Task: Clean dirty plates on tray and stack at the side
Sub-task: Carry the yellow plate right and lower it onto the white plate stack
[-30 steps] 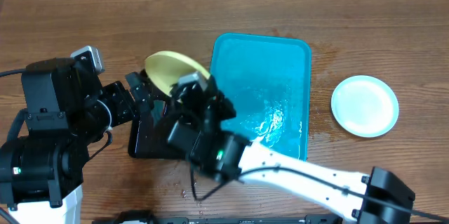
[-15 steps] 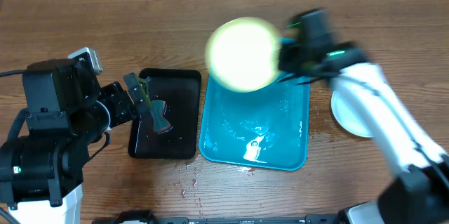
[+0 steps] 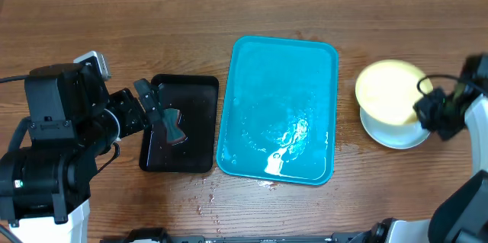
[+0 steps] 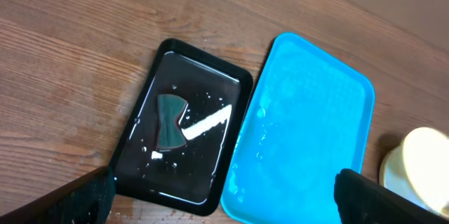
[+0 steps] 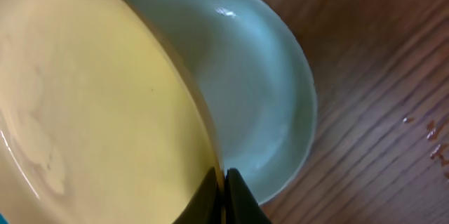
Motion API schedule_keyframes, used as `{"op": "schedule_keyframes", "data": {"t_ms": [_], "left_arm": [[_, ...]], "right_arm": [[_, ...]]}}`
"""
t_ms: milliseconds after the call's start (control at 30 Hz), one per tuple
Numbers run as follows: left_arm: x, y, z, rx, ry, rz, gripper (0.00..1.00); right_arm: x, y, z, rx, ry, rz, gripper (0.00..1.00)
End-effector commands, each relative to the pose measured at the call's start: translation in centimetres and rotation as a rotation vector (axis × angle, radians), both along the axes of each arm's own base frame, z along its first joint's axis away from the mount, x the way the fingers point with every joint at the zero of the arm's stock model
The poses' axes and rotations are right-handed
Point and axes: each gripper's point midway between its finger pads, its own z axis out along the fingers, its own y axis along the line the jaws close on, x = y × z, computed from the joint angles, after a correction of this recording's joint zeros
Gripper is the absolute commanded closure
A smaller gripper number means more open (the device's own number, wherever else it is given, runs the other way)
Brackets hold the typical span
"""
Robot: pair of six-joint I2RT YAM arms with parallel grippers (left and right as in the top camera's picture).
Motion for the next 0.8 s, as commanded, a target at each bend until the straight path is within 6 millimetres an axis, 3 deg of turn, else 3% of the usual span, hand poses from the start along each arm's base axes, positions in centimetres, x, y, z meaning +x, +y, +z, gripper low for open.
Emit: {"op": "schedule_keyframes", "data": {"t_ms": [0, 33, 100, 133, 300, 467, 533, 633, 700, 767], "left_arm": [[0.1, 0.3, 0.4, 0.017, -0.012, 0.002, 0.0], [0.1, 0.3, 0.4, 0.02, -0.012, -0.001, 0.0], [0.1, 0.3, 0.4, 0.031, -0.013, -0.015, 0.0], [0.1, 0.3, 0.4, 0.038, -0.014, -0.023, 0.0], [0.0, 0.3, 0.2, 0.05, -0.007, -0.038, 0.0], [0.1, 0.2, -0.4, 0.046, 0.026, -0.04, 0.0], [0.1, 0.2, -0.8, 0.045, 0.043, -0.04, 0.0], [0.4, 0.2, -1.4, 0.042, 0.072, -0.041, 0.0], [0.6, 0.2, -1.8, 0.04, 0.093, -0.042, 0.0], [0.7, 0.2, -2.2, 0.038, 0.112, -0.042, 0.0]], "right_arm": [[-0.8, 1.1, -1.8, 0.072, -0.007, -0.004, 0.96], [-0.9, 1.1, -2.0, 0.073, -0.004, -0.004, 0.96], [-0.8, 1.2, -1.7, 0.072, -0.01, 0.0, 0.74], [-0.6, 1.2, -1.1, 0.068, -0.018, 0.003, 0.71], [0.9, 2.4, 4.5, 0.02, -0.118, 0.093, 0.66], [2.8, 8.0, 12.4, -0.064, -0.359, 0.373, 0.62], [3.1, 10.8, 14.3, -0.083, -0.441, 0.472, 0.64], [3.3, 14.7, 14.8, -0.087, -0.477, 0.597, 0.92], [3.4, 15.9, 13.5, -0.121, -0.437, 0.634, 0.96], [3.8, 15.7, 10.9, -0.171, -0.361, 0.594, 0.96]]}}
